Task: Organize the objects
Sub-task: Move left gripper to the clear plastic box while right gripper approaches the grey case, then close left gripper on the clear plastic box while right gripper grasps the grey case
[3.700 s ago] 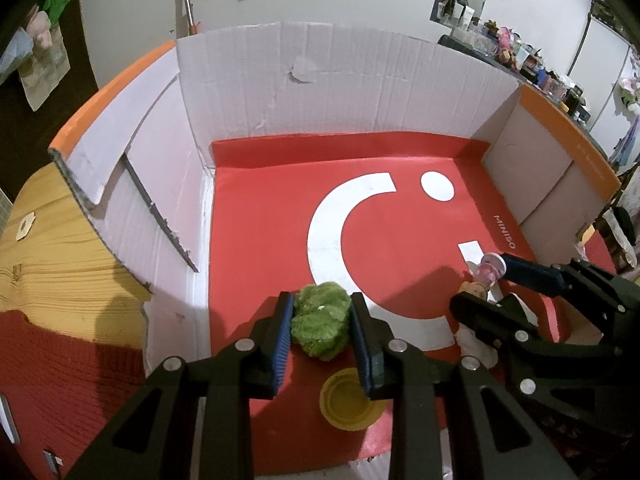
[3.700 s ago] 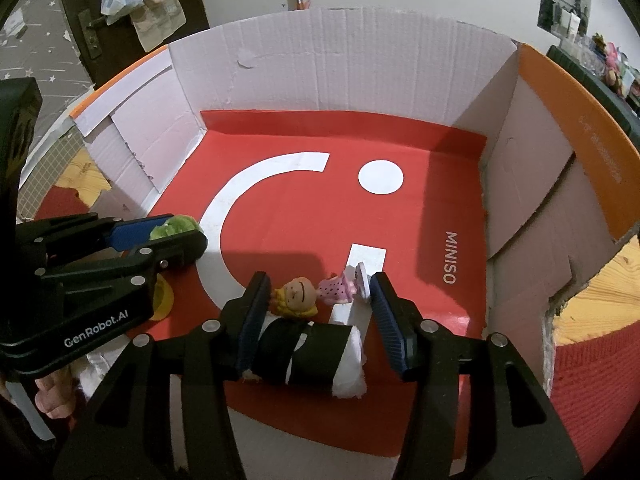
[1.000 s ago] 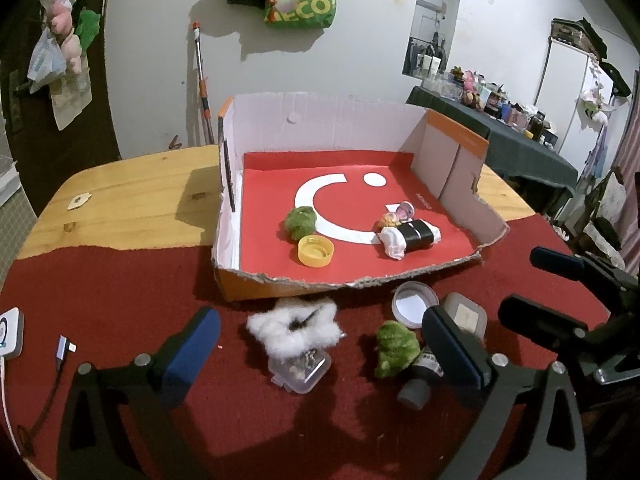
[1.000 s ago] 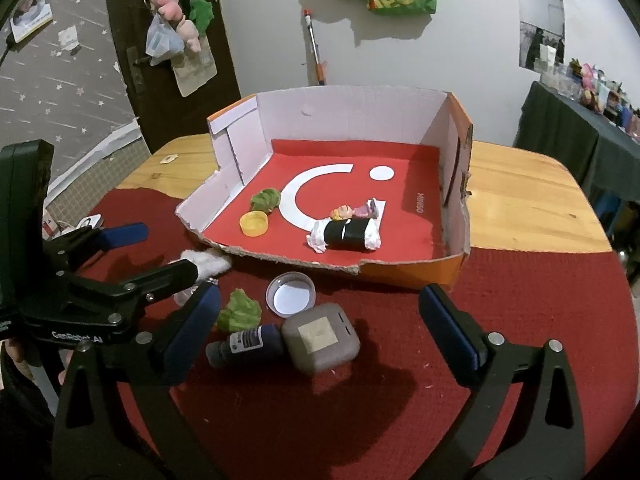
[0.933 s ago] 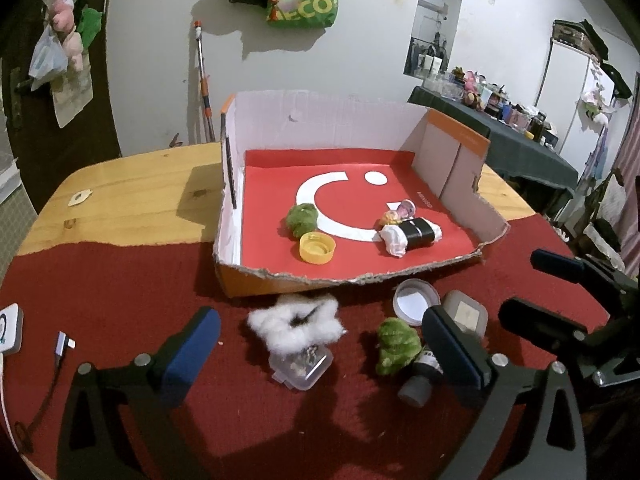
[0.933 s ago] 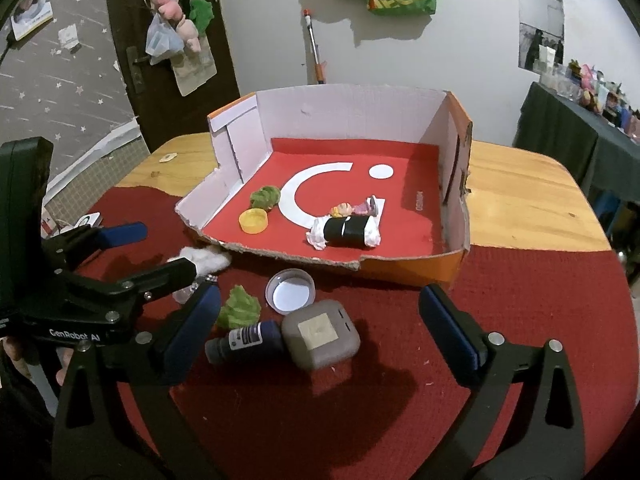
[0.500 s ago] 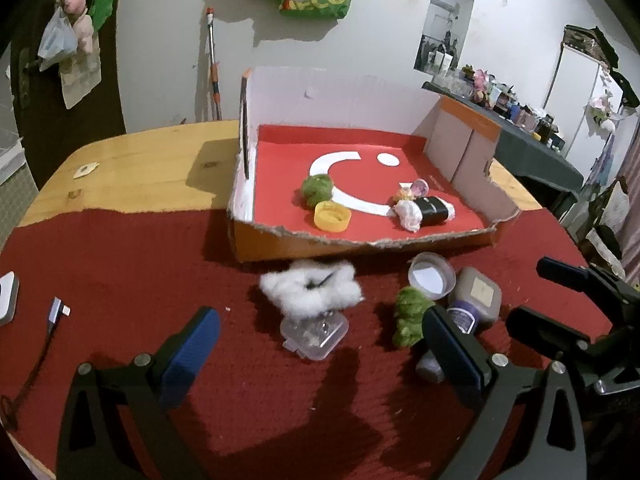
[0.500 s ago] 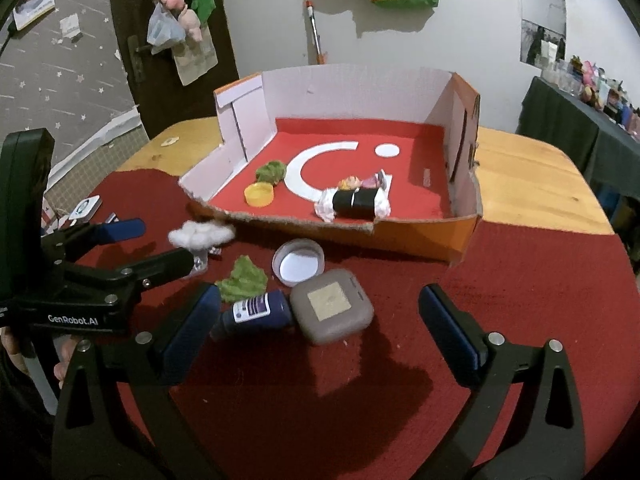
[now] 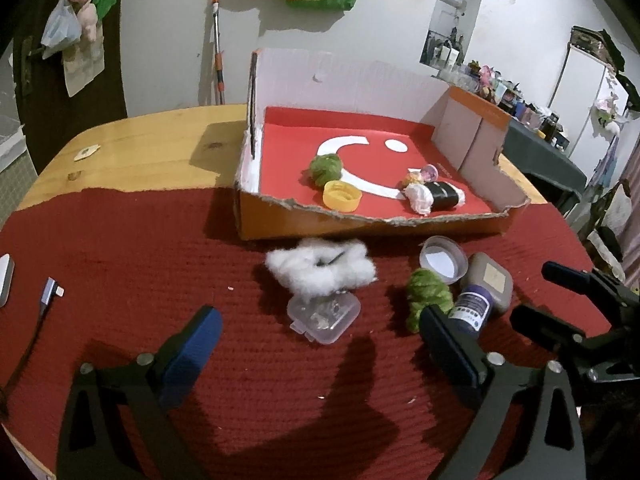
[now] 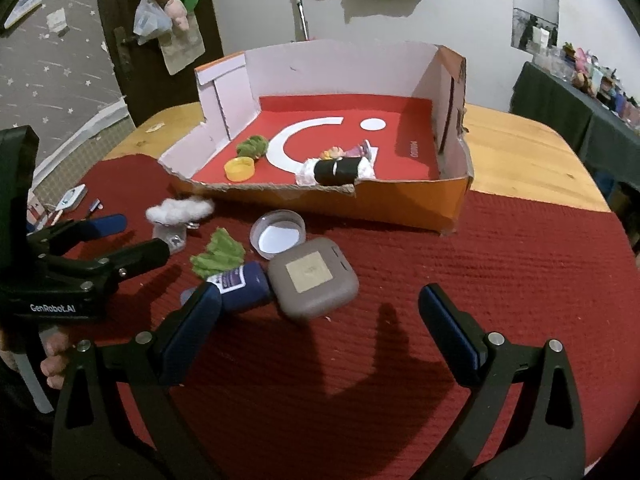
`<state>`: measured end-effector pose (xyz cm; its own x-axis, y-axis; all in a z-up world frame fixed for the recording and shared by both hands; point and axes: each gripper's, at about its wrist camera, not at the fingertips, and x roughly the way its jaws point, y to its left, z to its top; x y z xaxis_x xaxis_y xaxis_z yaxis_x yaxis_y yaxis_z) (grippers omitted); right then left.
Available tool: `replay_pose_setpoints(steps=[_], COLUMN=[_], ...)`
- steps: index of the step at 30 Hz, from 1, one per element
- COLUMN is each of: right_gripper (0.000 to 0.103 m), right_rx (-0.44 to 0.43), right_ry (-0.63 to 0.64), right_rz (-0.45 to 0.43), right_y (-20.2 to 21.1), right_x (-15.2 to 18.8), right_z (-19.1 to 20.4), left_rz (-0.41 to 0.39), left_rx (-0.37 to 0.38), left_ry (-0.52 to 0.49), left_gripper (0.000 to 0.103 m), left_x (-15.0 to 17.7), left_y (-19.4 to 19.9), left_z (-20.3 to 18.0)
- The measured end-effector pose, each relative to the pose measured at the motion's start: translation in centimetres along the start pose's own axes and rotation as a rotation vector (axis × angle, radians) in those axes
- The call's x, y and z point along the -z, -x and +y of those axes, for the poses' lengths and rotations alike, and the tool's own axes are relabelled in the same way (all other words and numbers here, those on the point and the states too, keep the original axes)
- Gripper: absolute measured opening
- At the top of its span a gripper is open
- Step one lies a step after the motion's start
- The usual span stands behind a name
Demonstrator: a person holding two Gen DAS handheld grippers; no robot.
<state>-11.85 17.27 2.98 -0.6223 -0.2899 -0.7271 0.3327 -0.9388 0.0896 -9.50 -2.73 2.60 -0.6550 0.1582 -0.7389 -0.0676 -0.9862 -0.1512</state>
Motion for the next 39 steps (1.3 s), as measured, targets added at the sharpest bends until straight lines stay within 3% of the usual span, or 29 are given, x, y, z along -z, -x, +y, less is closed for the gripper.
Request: replay_pose_setpoints(steps=[1,3,6,19,26,39], right_gripper=[0.097,0.084,0.078,0.069,0.059,0.055], right_rx=[0.006,0.024,0.047,0.036,0.029,0.005], right_ry=[0.001,0.004,0.005,0.05,0.077,0.057], right_rz=[-0.001,0.003,0.018,0.043,0.06,0.036], right_y=[0.0,-0.1,-0.5,-2.2,-3.5,-2.4], right_x=[0.0,0.1,0.2,0.1,0.0,-0.1], right_z=[-0.1,-0.3,-0.7,0.2,1.3,1.3], left_rz=[0.003,0.015,0.023,0.034,0.028,0.019], left_rx=[0.0,0.002,-0.001,-0.023,-0.011,0.024], left_ry=[0.001,0.003,-0.001,-0.018,-0.023,-0.041], left_gripper=[0.091,0.086,0.08,0.071,0.043,0.043], left_x=[0.0,0.1,0.2,0.2,-0.1,0.0], left_y=[-0.1,-0.4,-0.7,-1.5,-1.7,-0.7], left_z=[0.1,0.2,0.3,0.1,0.0,-0.8])
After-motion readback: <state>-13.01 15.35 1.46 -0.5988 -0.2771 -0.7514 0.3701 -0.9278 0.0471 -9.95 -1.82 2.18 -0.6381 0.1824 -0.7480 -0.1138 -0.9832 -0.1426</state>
